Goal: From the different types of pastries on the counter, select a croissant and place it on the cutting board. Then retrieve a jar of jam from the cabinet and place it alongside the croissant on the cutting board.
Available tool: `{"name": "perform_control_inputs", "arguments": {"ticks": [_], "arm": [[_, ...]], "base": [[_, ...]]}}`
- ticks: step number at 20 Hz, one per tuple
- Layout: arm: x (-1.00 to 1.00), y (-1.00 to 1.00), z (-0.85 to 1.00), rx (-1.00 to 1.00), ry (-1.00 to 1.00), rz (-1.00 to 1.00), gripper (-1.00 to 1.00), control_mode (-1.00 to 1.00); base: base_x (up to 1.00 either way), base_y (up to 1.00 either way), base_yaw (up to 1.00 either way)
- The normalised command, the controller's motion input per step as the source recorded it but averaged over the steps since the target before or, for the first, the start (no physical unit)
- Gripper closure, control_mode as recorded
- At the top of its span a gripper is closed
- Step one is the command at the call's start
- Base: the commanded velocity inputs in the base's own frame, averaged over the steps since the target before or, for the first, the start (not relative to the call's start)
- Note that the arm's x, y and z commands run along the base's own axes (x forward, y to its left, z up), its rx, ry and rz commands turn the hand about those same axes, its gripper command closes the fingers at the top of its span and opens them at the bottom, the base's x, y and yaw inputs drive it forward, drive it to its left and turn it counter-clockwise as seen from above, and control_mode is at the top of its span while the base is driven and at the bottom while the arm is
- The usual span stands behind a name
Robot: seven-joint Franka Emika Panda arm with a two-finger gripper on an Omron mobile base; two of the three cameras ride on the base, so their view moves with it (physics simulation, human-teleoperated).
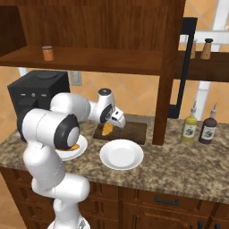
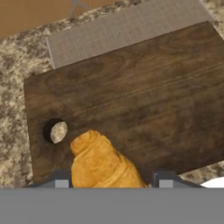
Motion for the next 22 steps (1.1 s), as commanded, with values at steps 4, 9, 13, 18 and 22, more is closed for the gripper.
{"name": "perform_control_inputs", "arguments": {"ticks": [4, 9, 13, 18, 22], "arm": [[0.52, 0.23, 0.00, 0.00, -0.01, 0.03, 1.00, -1.00], [0.35, 0.06, -0.18, 0.00, 0.00, 0.05, 1.00, -1.00], [0.20, 0.00, -0.39, 0.00, -0.05, 0.07, 1.00, -1.00], [0.04, 0.00, -0.21, 0.00, -0.05, 0.05, -1.00, -1.00], [0.13, 0.00, 0.00, 0.00, -0.06, 0.02, -1.00, -1.00]], "base": [[0.00, 0.00, 0.00], [0.00, 0.00, 0.00], [0.00, 0.00, 0.00], [0.00, 0.00, 0.00], [0.00, 0.00, 0.00]]}}
